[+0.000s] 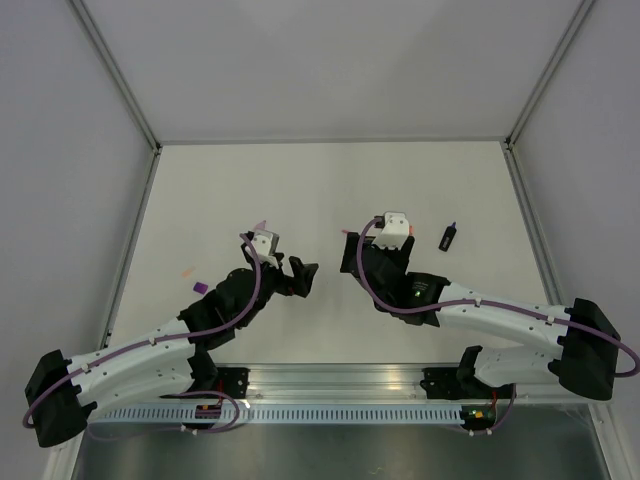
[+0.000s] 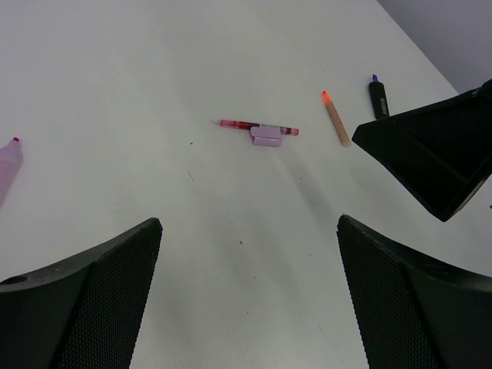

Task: Insert the pens into the pen caps

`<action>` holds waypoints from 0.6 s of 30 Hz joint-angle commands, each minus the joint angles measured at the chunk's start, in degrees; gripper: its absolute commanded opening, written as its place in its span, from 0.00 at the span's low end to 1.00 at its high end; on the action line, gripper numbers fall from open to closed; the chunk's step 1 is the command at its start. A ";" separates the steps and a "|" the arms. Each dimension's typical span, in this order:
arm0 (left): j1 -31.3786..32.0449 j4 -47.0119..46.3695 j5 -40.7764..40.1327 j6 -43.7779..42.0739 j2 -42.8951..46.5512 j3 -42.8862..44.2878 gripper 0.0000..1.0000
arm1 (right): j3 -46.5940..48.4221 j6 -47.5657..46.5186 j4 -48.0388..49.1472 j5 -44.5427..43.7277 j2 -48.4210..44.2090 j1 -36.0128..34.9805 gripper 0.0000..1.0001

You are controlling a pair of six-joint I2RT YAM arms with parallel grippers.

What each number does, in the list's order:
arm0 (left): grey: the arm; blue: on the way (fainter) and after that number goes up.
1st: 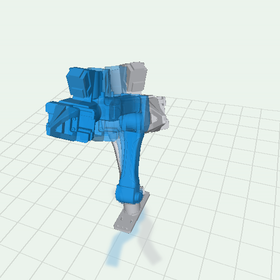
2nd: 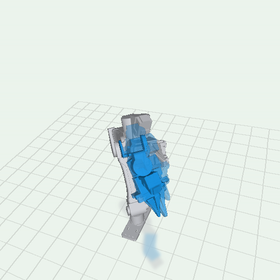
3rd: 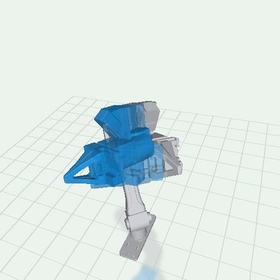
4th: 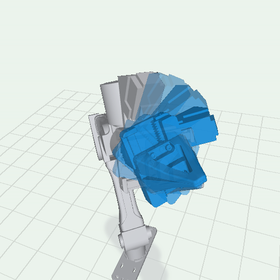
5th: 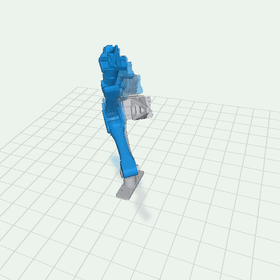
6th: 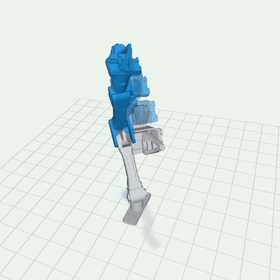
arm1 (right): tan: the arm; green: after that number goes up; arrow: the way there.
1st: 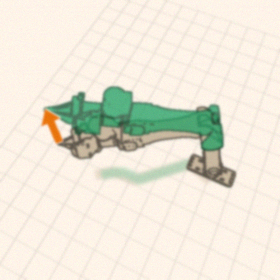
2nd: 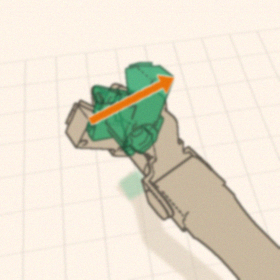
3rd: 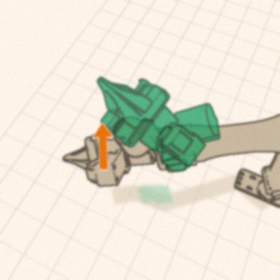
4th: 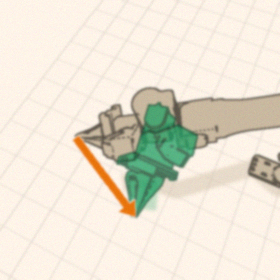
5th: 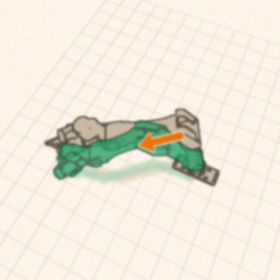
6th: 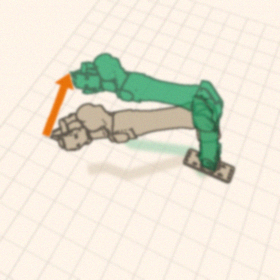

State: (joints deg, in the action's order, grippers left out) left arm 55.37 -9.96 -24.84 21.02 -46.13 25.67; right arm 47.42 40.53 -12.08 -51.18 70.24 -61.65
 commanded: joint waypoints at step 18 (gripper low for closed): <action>0.17 -2.17 6.02 -3.17 4.38 0.43 1.00 | 16.56 -14.86 -9.88 17.93 9.11 22.26 0.90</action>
State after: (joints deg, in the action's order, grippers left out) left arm 55.37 -9.80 -21.21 19.81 -44.21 25.67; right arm 60.99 29.10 -17.89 -41.34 75.99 -44.42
